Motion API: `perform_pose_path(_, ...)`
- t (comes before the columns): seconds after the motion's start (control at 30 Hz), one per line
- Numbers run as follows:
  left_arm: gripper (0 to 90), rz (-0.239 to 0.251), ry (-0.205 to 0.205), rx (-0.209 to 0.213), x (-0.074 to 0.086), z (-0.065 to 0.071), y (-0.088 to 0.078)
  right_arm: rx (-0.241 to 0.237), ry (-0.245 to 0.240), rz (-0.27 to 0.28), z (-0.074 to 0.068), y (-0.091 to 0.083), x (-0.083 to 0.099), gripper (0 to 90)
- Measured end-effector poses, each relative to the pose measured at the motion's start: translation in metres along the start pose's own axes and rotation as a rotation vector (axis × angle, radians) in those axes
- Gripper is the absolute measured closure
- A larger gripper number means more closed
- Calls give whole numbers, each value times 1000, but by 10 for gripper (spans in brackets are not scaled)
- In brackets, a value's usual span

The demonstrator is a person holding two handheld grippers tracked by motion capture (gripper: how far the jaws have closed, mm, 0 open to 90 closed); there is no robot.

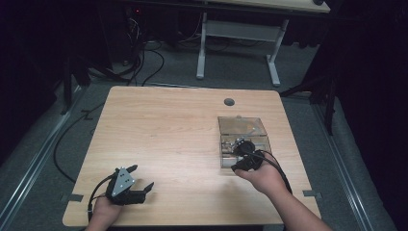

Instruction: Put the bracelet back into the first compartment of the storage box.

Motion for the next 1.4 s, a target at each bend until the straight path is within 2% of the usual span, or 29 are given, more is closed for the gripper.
perform_pose_path(0.17,154,-1,1,0,0,0,0,8,10,29,-4,8,17,678)
perform_pose_path(0.3,154,-1,0,-1,0,0,0,22,6,75,-4,16,29,676)
perform_pose_path(0.4,154,-2,0,-3,0,0,0,38,6,133,-6,23,39,675)
perform_pose_path(0.53,154,-1,-1,-4,0,0,0,21,9,214,-8,33,50,668)
perform_pose_path(0.6,154,-1,-3,-5,0,0,0,27,4,253,-8,38,54,659)
perform_pose_path(1.0,154,3,2,-22,0,0,0,39,-19,456,-8,65,64,618)
perform_pose_path(1.2,154,0,-1,-32,0,0,0,57,-23,552,-11,67,70,631)
perform_pose_path(1.27,154,-3,3,-36,0,1,0,37,-44,623,-14,63,73,627)
perform_pose_path(1.4,154,-7,3,-37,0,1,1,34,-49,622,-14,62,75,630)
Point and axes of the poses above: each handheld gripper's, and its own axes: y roughly forward along the jaws, x roughly out of its underside, z roughly to its right, the point moved 3 cm from there along y, roughly forward along the jaws, and after that the axes turned 6 degrees about -x, right-handed, at the moved point
